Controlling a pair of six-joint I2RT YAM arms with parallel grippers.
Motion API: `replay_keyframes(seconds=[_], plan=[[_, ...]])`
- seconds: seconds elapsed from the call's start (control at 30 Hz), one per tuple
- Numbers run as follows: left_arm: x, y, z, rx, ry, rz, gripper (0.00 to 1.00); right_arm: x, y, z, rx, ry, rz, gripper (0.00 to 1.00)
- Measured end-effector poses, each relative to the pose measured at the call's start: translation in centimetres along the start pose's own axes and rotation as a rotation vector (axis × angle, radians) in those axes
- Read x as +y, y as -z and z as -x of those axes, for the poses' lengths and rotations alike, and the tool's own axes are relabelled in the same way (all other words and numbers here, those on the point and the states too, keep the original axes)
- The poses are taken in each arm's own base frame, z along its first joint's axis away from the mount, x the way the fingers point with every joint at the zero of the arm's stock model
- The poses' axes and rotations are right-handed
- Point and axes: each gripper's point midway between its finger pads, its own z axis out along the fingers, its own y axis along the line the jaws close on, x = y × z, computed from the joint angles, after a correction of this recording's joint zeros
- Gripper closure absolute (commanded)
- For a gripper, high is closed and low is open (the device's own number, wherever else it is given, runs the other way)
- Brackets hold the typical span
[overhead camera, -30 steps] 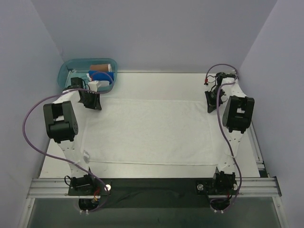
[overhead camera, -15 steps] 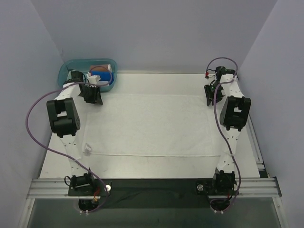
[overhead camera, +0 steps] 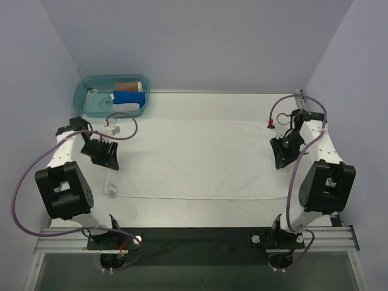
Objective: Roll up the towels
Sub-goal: Fold the towel
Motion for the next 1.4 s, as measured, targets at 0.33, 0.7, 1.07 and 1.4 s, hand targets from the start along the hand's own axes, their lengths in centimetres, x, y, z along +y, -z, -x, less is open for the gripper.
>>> replay_keyframes(seconds=[0.33, 0.7, 1.07, 1.4], plan=[[-0.4, -3.0, -9.8, 0.218, 0.092, -0.056, 0.54, 1.2, -7.1, -7.2, 0.237, -0.092, 0.142, 0.82], [1.9, -4.2, -11.8, 0.257, 0.212, -0.014, 0.58, 0.0, -10.3, -9.0, 0.337, -0.134, 0.115, 0.84], [2.3, -3.6, -12.1, 0.233, 0.291, -0.020, 0.49, -0.7, -10.0, -8.9, 0.359, -0.143, 0.074, 0.73], [4.1, 2.5, 0.7, -0.185, 0.196, 0.007, 0.03, -1.5, -2.0, 3.3, -0.071, -0.126, 0.094, 0.27]])
